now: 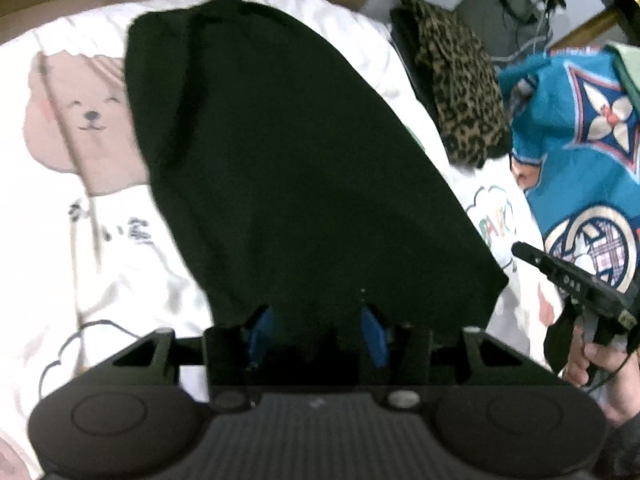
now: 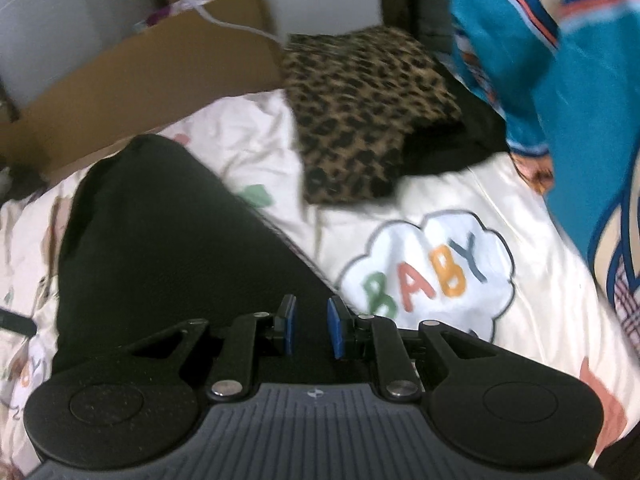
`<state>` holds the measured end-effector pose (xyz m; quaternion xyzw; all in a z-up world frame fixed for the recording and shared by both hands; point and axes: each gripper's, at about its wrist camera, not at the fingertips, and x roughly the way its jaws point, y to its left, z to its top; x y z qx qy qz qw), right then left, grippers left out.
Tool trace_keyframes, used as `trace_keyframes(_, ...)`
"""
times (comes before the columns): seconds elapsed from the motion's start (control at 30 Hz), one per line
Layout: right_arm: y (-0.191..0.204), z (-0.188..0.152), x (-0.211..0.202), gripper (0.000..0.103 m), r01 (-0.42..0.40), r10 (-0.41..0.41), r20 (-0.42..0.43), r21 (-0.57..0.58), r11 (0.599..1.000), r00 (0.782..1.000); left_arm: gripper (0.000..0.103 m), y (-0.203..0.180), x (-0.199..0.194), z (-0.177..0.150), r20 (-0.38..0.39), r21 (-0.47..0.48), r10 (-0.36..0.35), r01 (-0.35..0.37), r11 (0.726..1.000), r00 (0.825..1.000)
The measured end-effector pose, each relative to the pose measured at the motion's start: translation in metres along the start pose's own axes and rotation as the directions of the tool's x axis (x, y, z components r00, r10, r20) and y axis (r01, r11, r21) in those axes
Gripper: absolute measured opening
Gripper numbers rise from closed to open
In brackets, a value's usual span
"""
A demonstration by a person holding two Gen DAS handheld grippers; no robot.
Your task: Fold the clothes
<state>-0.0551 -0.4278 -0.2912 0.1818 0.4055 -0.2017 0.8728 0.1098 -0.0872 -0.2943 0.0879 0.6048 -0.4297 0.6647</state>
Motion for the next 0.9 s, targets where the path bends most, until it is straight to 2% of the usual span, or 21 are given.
trace_keyframes(0.2,0.032,0.01,-0.018,0.024,-0.061,0.057,-0.065,-0.06,0.996,0.996,0.052,0.036,-0.015,-0.017,0.005,-0.059,0.009,-0.008,0.998,1.0)
trace_keyframes(0.37,0.05,0.02,-0.04,0.024,-0.043,0.031,-0.103,-0.108,0.993,0.994,0.051,0.045,-0.02,-0.029,0.004,-0.056,0.023,-0.023,0.998,1.0)
trace_keyframes(0.4,0.054,0.025,-0.046,0.024,-0.044,0.03,-0.117,-0.126,0.991,0.993,0.05,0.046,-0.02,-0.031,-0.002,-0.06,0.022,-0.022,0.998,1.0)
trace_keyframes(0.5,0.063,0.041,-0.063,0.024,-0.082,0.05,-0.182,-0.173,0.981,0.982,0.037,0.044,-0.015,-0.039,-0.03,-0.06,0.015,-0.017,0.998,0.999)
trace_keyframes(0.6,0.076,0.052,-0.082,0.031,-0.069,0.008,-0.229,-0.26,0.963,0.973,0.034,0.04,-0.008,-0.047,-0.063,-0.045,0.013,-0.016,0.999,0.998)
trace_keyframes(0.67,0.087,0.053,-0.091,0.036,-0.067,-0.01,-0.244,-0.305,0.95,0.97,0.034,0.037,-0.003,-0.053,-0.085,-0.035,0.012,-0.015,0.999,0.996)
trace_keyframes(0.77,0.104,0.047,-0.098,0.037,-0.078,-0.015,-0.261,-0.342,0.937,0.965,0.033,0.036,0.004,-0.058,-0.106,-0.027,0.021,-0.024,0.999,0.994)
trace_keyframes(0.9,0.129,0.027,-0.096,0.037,-0.096,-0.008,-0.279,-0.358,0.929,0.96,0.026,0.037,0.009,-0.062,-0.106,-0.047,0.011,-0.016,0.999,0.994)
